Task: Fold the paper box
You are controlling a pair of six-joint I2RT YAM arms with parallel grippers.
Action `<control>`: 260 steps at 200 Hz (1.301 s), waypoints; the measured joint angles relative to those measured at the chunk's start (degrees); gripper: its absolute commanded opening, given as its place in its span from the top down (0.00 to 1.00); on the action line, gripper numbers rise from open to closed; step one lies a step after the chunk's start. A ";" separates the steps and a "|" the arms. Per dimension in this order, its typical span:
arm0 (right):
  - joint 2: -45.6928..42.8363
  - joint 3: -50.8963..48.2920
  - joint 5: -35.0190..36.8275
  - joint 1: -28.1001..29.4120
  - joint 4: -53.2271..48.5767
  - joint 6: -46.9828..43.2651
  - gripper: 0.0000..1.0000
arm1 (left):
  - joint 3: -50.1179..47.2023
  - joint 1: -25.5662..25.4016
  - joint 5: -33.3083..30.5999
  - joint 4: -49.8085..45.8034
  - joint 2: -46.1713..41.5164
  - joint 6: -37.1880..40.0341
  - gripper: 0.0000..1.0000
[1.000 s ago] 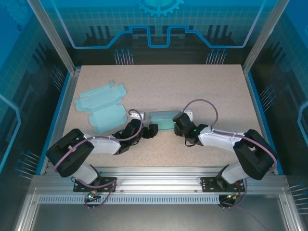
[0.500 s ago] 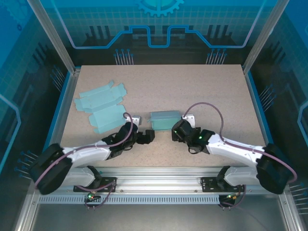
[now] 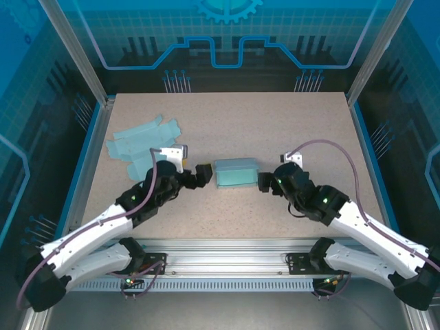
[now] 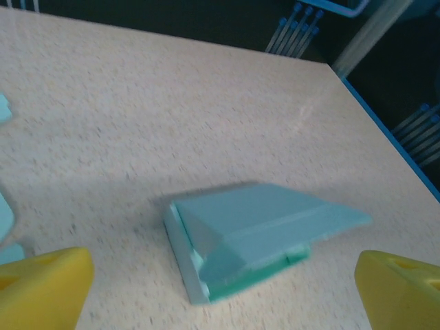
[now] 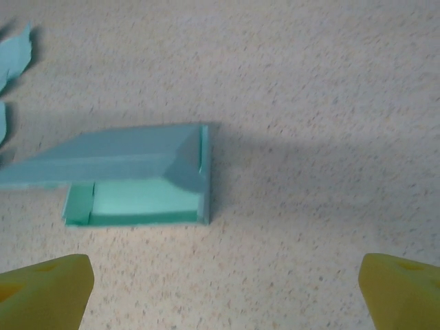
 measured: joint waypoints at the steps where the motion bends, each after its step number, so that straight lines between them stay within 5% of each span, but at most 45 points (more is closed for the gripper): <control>1: 0.39 0.39 -0.02 -0.37 0.00 -0.22 0.00 | 0.22 0.11 0.00 0.02 0.31 0.02 0.01; 60: 17.57 10.62 -10.95 -12.85 0.59 -5.66 0.00 | 14.84 7.06 4.26 -2.29 22.69 1.46 0.01; 111: 33.90 17.77 -18.88 -15.34 1.01 -7.82 0.00 | 20.06 7.06 7.41 -4.87 36.76 1.49 0.01; 183: 41.35 15.78 -23.10 -15.39 4.92 -8.59 0.06 | 15.91 7.06 8.37 -4.02 39.34 1.22 0.18; 260: 44.41 11.10 -25.33 -15.45 9.94 -6.80 0.12 | 10.21 7.06 10.73 2.10 41.46 -1.18 0.22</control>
